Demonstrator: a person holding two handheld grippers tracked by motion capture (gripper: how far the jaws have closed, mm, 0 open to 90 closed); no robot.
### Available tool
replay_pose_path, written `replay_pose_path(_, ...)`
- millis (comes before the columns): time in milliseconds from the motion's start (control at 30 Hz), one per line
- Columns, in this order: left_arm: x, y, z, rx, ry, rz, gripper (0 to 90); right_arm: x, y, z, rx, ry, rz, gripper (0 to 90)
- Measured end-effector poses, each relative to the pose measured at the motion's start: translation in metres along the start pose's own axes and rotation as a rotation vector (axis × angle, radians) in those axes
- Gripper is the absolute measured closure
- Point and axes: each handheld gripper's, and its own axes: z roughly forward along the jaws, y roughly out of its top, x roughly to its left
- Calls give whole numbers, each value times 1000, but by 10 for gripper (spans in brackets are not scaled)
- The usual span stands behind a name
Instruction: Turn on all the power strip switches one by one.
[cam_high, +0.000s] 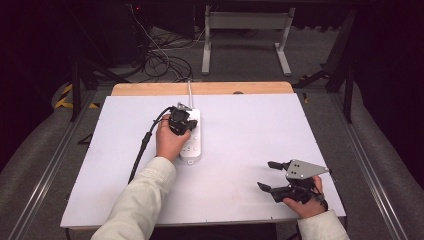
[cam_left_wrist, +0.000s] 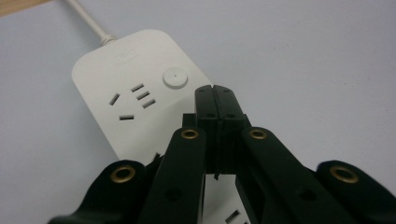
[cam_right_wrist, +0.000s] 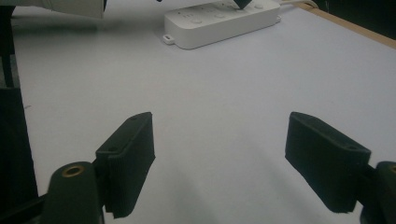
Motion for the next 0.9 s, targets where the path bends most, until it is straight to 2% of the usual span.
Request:
replay_pose_path(33,-1,0,0,0,-8,-2,900,0,0,0,0,0,-1,247)
replay_pose_path(233,-4,0,1,-2,17,44,900,0,0,0,1,-1,-1,247)
replay_pose_path(600,-7,-1,1,13,26,49,900,1,0,1,6,-2,-3,246)
replay_pose_path(900,-10,-1,3,18,53,67,900,1,0,2,8,-3,-2,245)
